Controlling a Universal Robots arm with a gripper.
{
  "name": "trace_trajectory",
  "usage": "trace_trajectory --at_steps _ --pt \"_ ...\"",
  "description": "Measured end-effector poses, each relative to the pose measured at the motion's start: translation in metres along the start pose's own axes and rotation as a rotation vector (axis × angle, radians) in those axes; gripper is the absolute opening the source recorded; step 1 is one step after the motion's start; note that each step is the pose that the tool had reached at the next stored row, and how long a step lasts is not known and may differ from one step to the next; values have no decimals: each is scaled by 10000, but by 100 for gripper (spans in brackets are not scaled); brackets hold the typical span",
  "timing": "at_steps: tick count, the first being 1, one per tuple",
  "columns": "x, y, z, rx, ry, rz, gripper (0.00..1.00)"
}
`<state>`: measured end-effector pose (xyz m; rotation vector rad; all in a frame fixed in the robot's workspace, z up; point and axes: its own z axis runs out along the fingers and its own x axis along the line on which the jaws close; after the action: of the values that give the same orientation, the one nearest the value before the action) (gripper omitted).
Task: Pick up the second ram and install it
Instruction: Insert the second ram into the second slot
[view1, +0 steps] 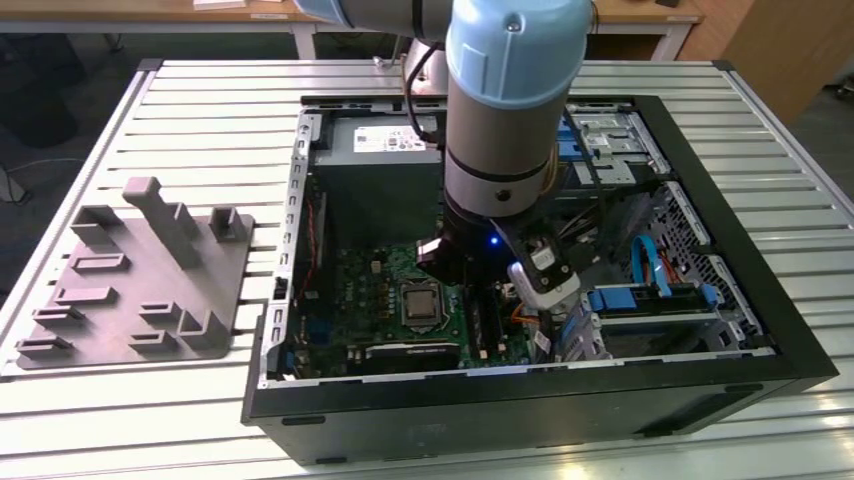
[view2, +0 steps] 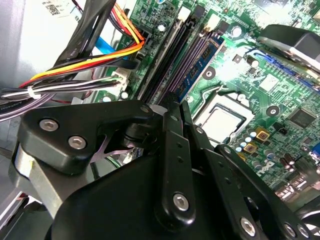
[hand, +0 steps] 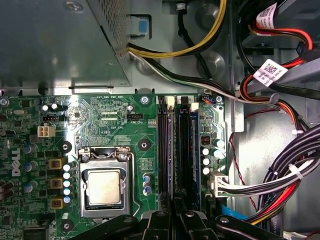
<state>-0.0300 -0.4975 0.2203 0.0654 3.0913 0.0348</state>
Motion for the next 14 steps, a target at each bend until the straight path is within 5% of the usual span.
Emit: trace_trajectory --at_steps 14 --pt "-15 2 -19 3 -8 -162 14"
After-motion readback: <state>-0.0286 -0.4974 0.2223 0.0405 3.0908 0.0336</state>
